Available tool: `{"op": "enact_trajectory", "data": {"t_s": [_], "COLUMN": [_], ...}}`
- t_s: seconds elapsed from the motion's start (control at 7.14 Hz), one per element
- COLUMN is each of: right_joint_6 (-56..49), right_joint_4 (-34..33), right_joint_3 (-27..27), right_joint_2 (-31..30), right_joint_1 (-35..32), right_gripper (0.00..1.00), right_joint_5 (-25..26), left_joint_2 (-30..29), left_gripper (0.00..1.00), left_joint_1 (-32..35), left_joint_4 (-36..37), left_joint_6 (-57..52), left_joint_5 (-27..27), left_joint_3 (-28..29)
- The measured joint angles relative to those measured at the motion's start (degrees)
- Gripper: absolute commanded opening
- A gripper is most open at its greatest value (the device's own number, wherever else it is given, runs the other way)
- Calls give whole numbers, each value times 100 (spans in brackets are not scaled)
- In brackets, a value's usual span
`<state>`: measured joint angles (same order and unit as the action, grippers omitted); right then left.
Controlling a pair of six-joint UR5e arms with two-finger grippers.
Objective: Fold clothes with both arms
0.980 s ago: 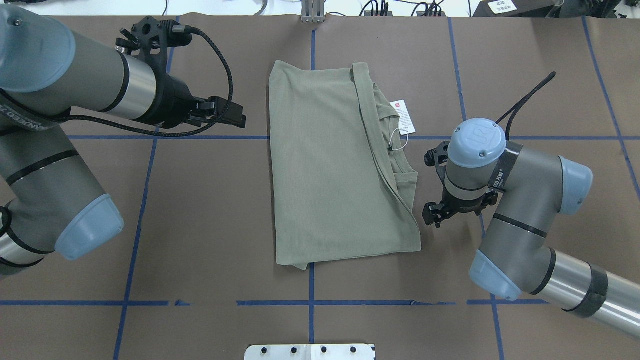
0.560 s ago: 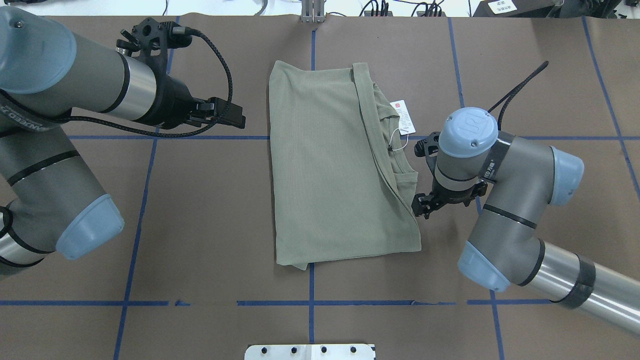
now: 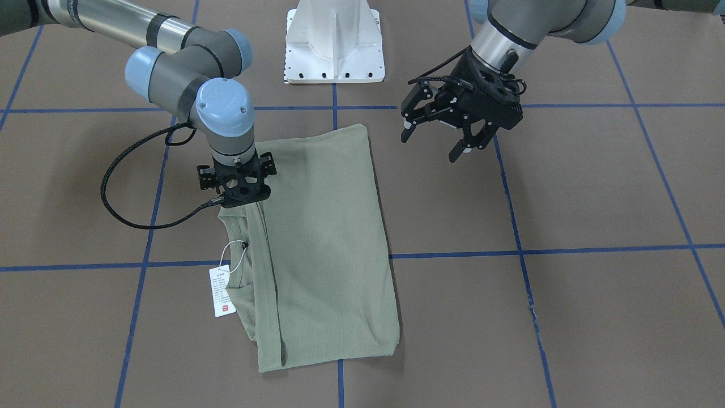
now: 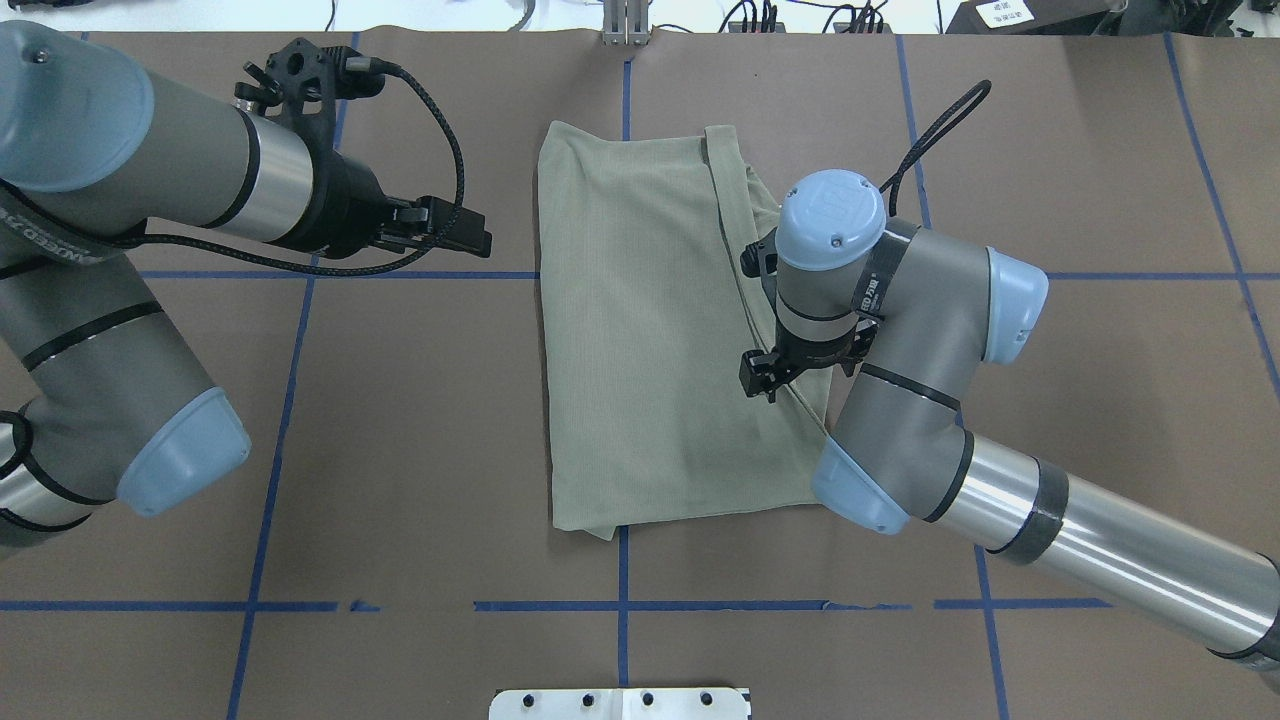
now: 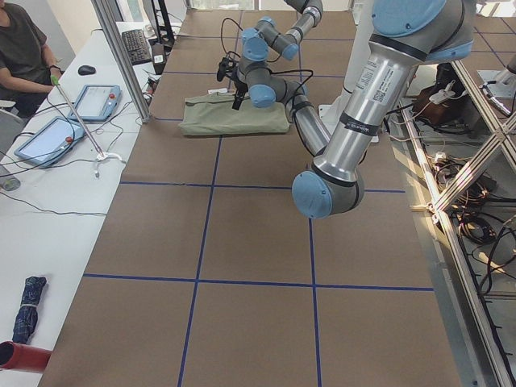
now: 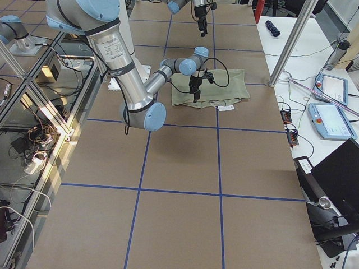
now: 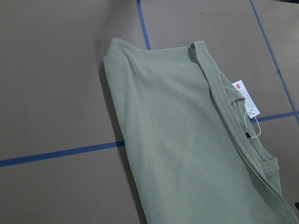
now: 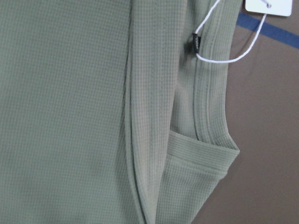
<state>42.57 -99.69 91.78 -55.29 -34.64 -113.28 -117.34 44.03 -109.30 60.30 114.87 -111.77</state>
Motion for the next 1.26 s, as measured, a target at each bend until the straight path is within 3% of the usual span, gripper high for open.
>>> {"op": "enact_trajectory", "data": {"t_s": [0.42, 1.26], "right_joint_6": [-39, -406], "right_joint_4": [524, 572], "right_joint_3": [-544, -757], "right_joint_2": [107, 125], "right_joint_1": [-60, -422], "right_gripper": [100, 100], "right_joint_5": [5, 6], "left_joint_2": [0, -10], "left_gripper": [100, 100], "left_joint_1": [0, 0], "left_joint_4": [-4, -12], "left_joint_6": [-6, 8], "left_joint_5": [0, 0], "left_joint_3": [18, 52]}}
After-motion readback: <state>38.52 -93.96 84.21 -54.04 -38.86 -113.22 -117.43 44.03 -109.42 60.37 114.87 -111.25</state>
